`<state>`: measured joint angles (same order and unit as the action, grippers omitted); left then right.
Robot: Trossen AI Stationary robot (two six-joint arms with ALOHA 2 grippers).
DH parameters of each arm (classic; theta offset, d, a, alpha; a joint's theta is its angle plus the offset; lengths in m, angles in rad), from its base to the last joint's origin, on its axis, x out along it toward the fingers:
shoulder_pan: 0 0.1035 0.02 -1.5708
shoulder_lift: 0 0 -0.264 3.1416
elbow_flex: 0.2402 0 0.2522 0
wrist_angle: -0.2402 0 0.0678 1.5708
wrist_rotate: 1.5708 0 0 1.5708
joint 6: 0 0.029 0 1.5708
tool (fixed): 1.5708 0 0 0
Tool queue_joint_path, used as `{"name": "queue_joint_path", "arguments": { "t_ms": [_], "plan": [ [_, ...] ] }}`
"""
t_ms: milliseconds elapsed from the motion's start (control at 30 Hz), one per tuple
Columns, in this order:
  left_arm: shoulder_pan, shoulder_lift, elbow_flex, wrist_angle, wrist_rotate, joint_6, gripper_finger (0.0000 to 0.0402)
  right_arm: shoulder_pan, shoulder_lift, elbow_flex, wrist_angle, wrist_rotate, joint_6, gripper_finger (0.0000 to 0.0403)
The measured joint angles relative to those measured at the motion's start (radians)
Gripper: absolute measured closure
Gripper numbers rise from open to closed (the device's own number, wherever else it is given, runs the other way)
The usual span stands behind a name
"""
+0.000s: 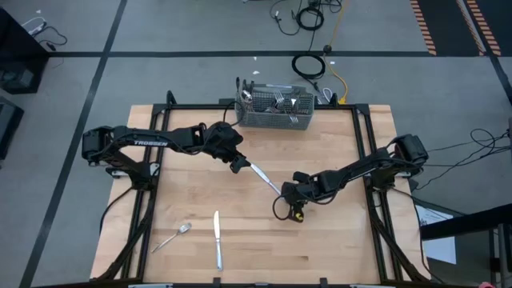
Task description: Sort silverware
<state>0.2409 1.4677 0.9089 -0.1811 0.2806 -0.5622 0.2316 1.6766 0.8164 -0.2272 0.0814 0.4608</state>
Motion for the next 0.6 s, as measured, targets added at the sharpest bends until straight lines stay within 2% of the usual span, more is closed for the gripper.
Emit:
{"name": "queue_joint_path", "arguments": {
  "t_ms": [300,400,600],
  "plan": [
    [0.021,0.009,0.0,0.001,-0.028,0.018,0.0189,-0.002,0.01,-0.001,0.004,-0.002,0.002,0.0403],
    [0.054,0.068,0.001,0.009,-0.023,0.005,0.0189,-0.002,0.008,-0.021,0.013,-0.001,0.019,0.0403],
    [0.084,0.264,0.0,0.031,0.013,-0.035,0.0189,-0.001,0.008,-0.069,0.054,0.0,0.036,0.0403]
  ]
}}
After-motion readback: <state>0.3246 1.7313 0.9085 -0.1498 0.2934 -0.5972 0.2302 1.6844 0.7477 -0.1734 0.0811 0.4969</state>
